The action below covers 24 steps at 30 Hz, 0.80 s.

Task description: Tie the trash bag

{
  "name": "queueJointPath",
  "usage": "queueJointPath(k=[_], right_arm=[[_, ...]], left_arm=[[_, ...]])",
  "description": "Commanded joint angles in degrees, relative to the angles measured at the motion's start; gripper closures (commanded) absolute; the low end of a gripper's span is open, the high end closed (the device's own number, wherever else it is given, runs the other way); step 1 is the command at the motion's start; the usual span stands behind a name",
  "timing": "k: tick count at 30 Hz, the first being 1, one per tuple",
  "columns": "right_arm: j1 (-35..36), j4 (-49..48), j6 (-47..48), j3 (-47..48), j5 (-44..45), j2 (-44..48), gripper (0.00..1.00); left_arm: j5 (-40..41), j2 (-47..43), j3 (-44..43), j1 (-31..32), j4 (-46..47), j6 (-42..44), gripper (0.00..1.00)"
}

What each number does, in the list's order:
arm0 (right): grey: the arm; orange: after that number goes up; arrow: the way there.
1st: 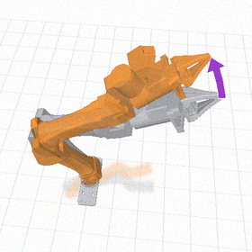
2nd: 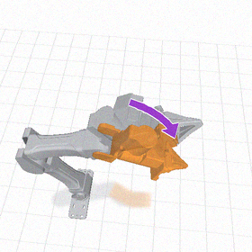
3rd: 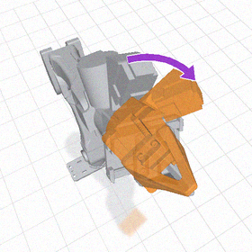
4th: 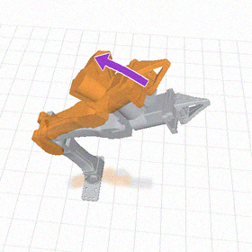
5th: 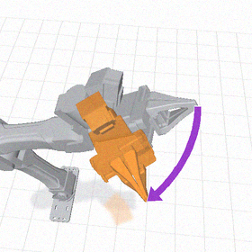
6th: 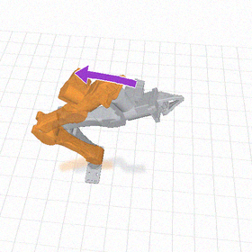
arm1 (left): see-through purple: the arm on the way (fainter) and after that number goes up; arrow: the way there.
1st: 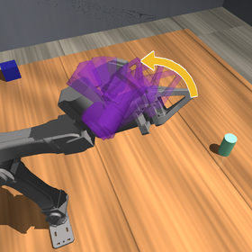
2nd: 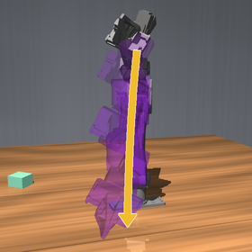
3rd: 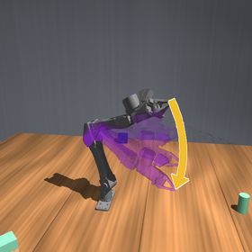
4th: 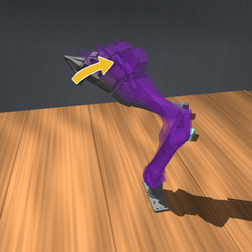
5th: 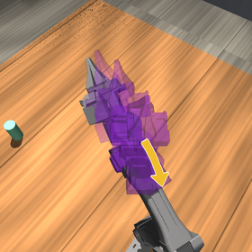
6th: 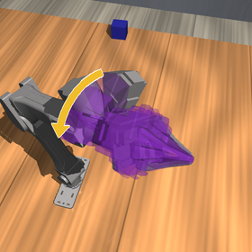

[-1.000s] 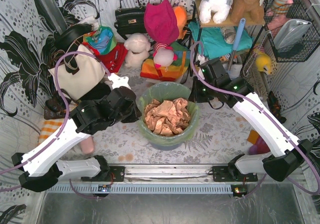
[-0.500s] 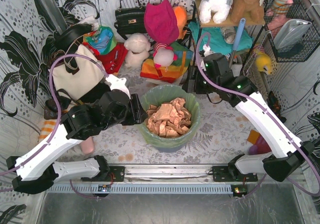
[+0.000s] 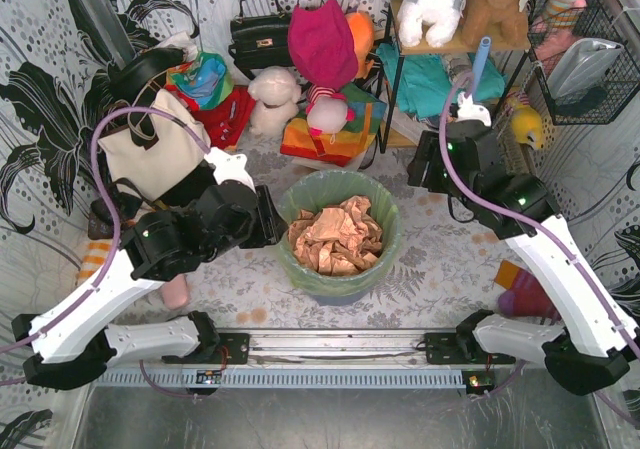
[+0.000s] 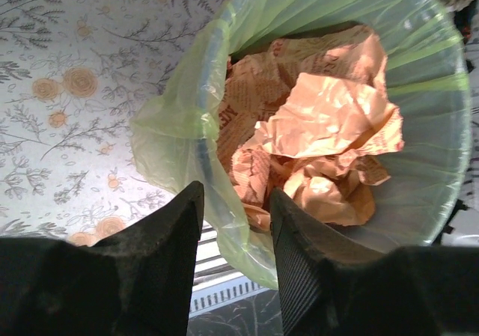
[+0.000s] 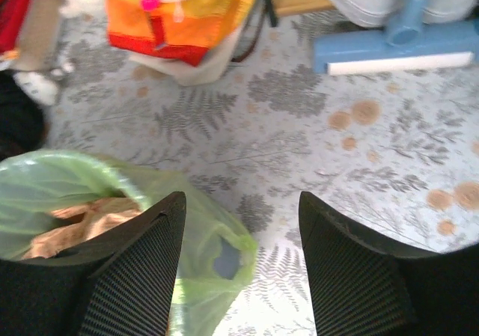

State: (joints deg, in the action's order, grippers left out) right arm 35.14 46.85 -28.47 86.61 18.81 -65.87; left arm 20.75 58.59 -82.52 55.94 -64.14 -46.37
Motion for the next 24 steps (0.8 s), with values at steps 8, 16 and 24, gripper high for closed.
queueJointPath(k=[8, 16, 24], right_arm=[[-13.4, -2.5, -1.0, -20.1, -10.2, 6.6, 0.39], [-13.9, -10.5, -6.0, -34.1, -24.2, 9.6, 0.45], [-15.1, -22.2, -12.2, -47.3, -34.3, 10.6, 0.5]], left_arm=[[2.5, 0.8, 4.4, -1.5, 4.4, 2.2, 0.58], [-0.8, 2.7, 4.2, -5.8, 7.1, 5.9, 0.72], [-3.6, 5.4, 3.5, -9.3, 8.9, 9.5, 0.73]])
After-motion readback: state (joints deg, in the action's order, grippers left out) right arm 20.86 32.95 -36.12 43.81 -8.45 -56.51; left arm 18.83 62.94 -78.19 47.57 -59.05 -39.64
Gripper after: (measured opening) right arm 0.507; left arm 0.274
